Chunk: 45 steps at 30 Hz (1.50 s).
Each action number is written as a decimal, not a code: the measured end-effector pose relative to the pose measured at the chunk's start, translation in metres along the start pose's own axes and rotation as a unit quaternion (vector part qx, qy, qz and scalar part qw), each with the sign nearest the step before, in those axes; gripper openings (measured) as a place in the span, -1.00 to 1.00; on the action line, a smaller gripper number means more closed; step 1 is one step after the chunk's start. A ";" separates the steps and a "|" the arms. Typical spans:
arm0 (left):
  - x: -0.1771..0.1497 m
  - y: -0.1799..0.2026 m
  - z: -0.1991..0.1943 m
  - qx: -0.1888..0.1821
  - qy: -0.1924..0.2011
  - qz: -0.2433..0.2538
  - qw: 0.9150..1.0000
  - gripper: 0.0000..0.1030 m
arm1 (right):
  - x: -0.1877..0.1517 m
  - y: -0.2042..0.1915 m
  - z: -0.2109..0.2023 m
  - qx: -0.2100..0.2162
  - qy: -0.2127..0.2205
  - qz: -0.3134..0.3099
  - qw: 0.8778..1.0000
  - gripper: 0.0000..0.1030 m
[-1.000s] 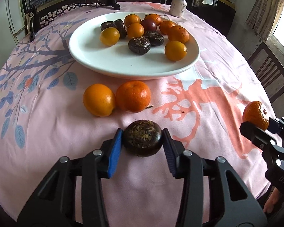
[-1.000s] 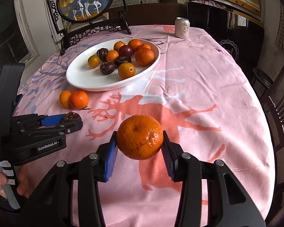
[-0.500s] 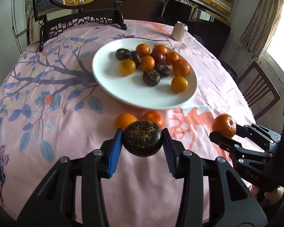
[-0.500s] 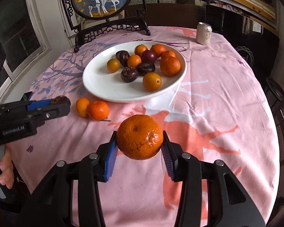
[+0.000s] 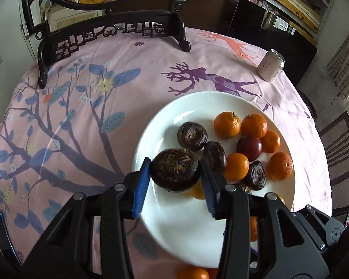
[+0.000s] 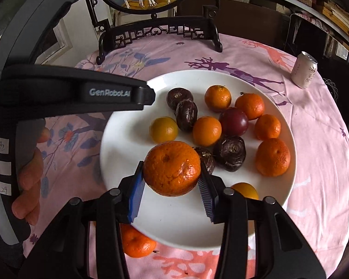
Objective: Organize fruits
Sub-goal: 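Lower the tangerine and dark fruit onto the white plate and open both grippers, then grasp a tangerine with the right gripper while the left gripper grasps an orange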
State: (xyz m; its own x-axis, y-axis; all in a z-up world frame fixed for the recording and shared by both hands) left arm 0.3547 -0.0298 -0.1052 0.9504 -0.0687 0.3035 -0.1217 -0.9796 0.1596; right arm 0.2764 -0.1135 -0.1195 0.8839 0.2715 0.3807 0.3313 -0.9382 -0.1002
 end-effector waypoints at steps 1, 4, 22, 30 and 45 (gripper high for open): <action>0.002 0.001 0.003 -0.001 -0.001 0.001 1.000 -0.17 | 0.002 0.001 0.002 0.001 0.000 0.000 1.000 -0.14; 0.006 0.003 0.007 0.004 0.002 0.006 1.000 -0.17 | 0.005 0.003 0.005 0.006 0.000 0.005 1.000 -0.13; -0.040 0.018 -0.091 0.001 0.100 0.031 0.994 0.73 | -0.045 0.004 -0.084 -0.023 0.092 0.022 0.995 0.81; -0.113 0.006 -0.104 -0.010 0.112 0.027 0.993 0.86 | -0.084 0.005 -0.101 -0.024 0.095 0.044 0.994 0.81; -0.201 -0.057 -0.072 0.006 0.085 0.003 0.996 0.88 | -0.107 -0.034 -0.023 0.006 0.040 0.051 0.998 0.70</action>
State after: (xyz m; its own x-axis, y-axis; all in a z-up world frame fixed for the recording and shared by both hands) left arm 0.1497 0.0537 -0.1077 0.8868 -0.0423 0.4601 -0.1227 -0.9816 0.1462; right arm 0.1624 -0.1153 -0.1357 0.8843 0.1567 0.4399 0.2453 -0.9575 -0.1519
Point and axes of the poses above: each gripper's, at about its wrist camera, not at the fingertips, and z roughly the way its jaws point, y to its right, x to its top, the point moved 10 cm from there along z, roughly the way its jaws point, and after that the axes turned 13 degrees about -y, right-handed, at the moved point
